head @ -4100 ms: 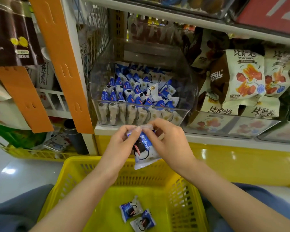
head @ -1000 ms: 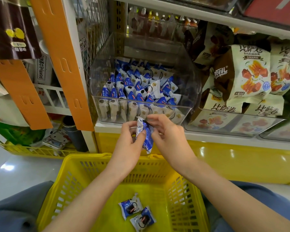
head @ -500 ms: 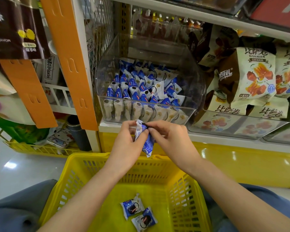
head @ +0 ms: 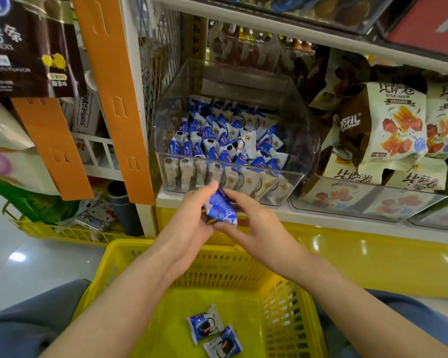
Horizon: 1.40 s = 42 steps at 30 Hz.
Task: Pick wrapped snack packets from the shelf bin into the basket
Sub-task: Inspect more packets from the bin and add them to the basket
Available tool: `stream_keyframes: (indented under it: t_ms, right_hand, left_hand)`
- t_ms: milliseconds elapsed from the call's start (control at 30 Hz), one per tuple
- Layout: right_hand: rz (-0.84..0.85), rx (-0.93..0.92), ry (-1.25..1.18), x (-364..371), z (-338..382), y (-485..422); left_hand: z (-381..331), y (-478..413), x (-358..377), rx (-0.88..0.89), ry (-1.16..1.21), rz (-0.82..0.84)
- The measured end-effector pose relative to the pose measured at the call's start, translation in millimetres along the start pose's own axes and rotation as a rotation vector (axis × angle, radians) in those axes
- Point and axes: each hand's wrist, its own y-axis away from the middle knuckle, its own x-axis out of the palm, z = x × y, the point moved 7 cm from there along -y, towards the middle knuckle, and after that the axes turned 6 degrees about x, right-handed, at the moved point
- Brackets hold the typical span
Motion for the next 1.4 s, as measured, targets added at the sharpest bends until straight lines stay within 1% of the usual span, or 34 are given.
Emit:
stream_keyframes:
  t_ms: [67,133,200,267,367,467,533,600,667,733,800,867,967,1067,1167,1267,1333,1400]
  right_hand:
    - [-0.063,0.055,-0.087,-10.2,-2.8,-1.8]
    - [-0.070,0.178,-0.352,-14.0,-7.5,-3.5]
    - [-0.029,0.261,-0.628,-10.5,-8.5,-4.6]
    - [0.040,0.298,-0.723,-6.5,-7.2,-4.7]
    - [0.104,0.316,-0.676,-2.3,-9.1,-3.3]
    - [0.069,0.272,-0.568,-4.8,-9.1,-3.3]
    - [0.052,0.246,-0.503,-6.3,-8.5,-4.6]
    - [0.039,0.226,-0.477,-8.1,-7.0,-5.7]
    - [-0.006,0.224,-0.522,-11.0,-7.8,-5.8]
    - [-0.064,0.226,-0.573,-14.0,-8.2,-4.0]
    - [-0.094,0.191,-0.559,-15.9,-5.1,-1.2]
    - [-0.105,0.147,-0.480,-17.3,0.2,1.0]
    - [-0.136,0.083,-0.279,-28.5,10.9,-6.0]
    - [-0.191,-0.015,-0.094,-56.7,26.2,-29.7]
    - [-0.269,-0.063,0.174,-88.7,32.3,-67.8]
    - [-0.275,0.020,0.418,-106.7,16.3,-113.6]
    - [-0.205,0.155,0.569,-109.0,-9.1,-138.2]
    - [-0.097,0.275,0.640,-104.8,-36.1,-152.8]
  left_hand:
    - [-6.9,-0.3,-2.5,0.034,-0.094,0.010]
    - [-12.3,-1.4,-7.7,0.072,-0.213,-0.006]
    - [-16.4,-2.0,-9.1,0.104,-0.245,-0.013]
    - [-18.0,-1.6,-7.6,0.132,-0.253,0.001]
    - [-20.6,-1.4,-10.9,0.213,-0.306,-0.037]
    - [-27.4,0.9,-11.8,0.333,-0.394,-0.054]
    - [-29.9,2.9,-10.1,0.376,-0.419,-0.045]
    - [-31.3,3.9,-7.5,0.400,-0.409,-0.027]
    - [-31.4,3.1,-5.0,0.407,-0.398,-0.005]
    - [-30.3,2.1,-4.0,0.387,-0.441,0.005]
    - [-30.2,0.5,-4.5,0.386,-0.505,0.011]
    - [-35.4,0.4,-5.7,0.412,-0.571,0.007]
    - [-52.1,-1.6,-9.9,0.485,-0.599,-0.017]
    - [-69.9,-7.7,-14.5,0.527,-0.533,-0.027]
    - [-81.7,-14.4,-16.2,0.552,-0.461,-0.022]
    - [-87.6,-21.0,-15.0,0.565,-0.386,-0.017]
    - [-88.6,-26.3,-13.7,0.560,-0.366,-0.015]
    - [-90.5,-30.9,-13.4,0.561,-0.351,-0.013]
